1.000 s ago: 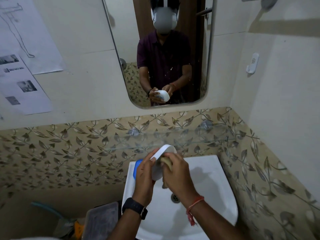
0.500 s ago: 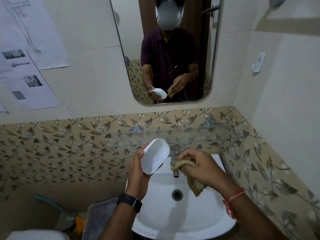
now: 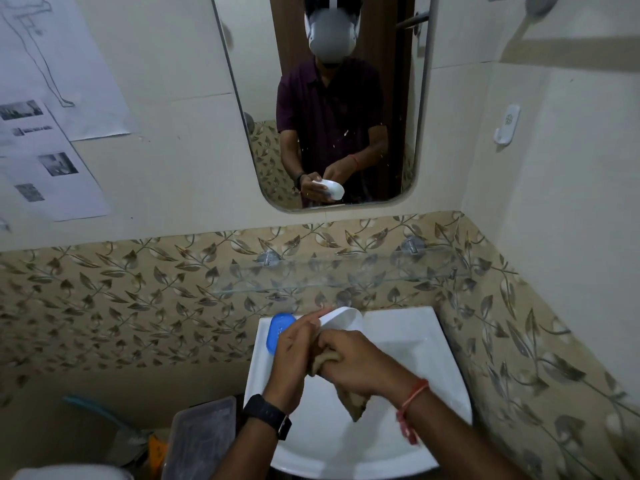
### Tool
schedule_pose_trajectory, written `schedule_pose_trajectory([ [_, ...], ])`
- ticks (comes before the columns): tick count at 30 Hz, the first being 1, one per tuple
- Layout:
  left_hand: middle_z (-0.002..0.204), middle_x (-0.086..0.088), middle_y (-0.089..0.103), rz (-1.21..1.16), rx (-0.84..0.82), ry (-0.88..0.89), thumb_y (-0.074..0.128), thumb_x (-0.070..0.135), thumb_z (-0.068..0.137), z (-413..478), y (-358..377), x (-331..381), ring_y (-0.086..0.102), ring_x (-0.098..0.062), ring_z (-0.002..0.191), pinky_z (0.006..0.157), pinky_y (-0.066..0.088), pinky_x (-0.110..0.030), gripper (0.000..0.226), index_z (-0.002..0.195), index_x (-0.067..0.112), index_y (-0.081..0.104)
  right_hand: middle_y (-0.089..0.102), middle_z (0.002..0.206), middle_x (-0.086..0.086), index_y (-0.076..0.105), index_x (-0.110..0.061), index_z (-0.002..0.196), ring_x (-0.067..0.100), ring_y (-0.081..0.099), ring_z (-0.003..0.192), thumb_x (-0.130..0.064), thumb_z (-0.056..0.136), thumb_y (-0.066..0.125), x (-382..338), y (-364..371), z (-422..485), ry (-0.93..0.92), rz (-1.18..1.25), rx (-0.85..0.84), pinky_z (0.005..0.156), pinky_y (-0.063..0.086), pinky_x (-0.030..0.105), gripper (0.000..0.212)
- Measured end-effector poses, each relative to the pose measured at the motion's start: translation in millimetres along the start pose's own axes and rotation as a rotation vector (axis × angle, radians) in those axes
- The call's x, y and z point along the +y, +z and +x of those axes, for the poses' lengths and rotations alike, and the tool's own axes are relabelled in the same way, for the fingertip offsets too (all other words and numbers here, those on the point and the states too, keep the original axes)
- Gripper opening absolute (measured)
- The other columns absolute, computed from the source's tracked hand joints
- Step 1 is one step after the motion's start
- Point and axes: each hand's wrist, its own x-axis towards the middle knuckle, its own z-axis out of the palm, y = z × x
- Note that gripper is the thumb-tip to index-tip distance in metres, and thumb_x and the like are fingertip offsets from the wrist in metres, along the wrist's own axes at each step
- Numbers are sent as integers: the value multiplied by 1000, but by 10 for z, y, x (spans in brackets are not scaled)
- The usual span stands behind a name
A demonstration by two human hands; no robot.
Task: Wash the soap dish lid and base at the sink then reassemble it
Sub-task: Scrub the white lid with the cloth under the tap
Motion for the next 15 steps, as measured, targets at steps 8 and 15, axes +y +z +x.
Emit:
schedule_pose_trajectory([
  [8, 142, -8, 64, -359, 32, -159, 43, 31, 106, 159, -284, 176, 58, -37, 130, 93, 57, -54, 39, 136, 22, 67, 74, 93, -2, 73, -19, 89, 6, 68, 78, -15, 82, 72, 334, -240, -289, 214, 3, -101, 68, 54, 17, 8],
  [15, 143, -10, 63, -305, -63, -153, 42, 36, 104, 76, -199, 139, 60, -34, 130, 107, 48, -60, 42, 137, 23, 66, 72, 87, -20, 67, -21, 93, 4, 68, 79, -4, 88, 63, 67, -253, -75, -28, 175, 487, 64, 52, 14, 19],
])
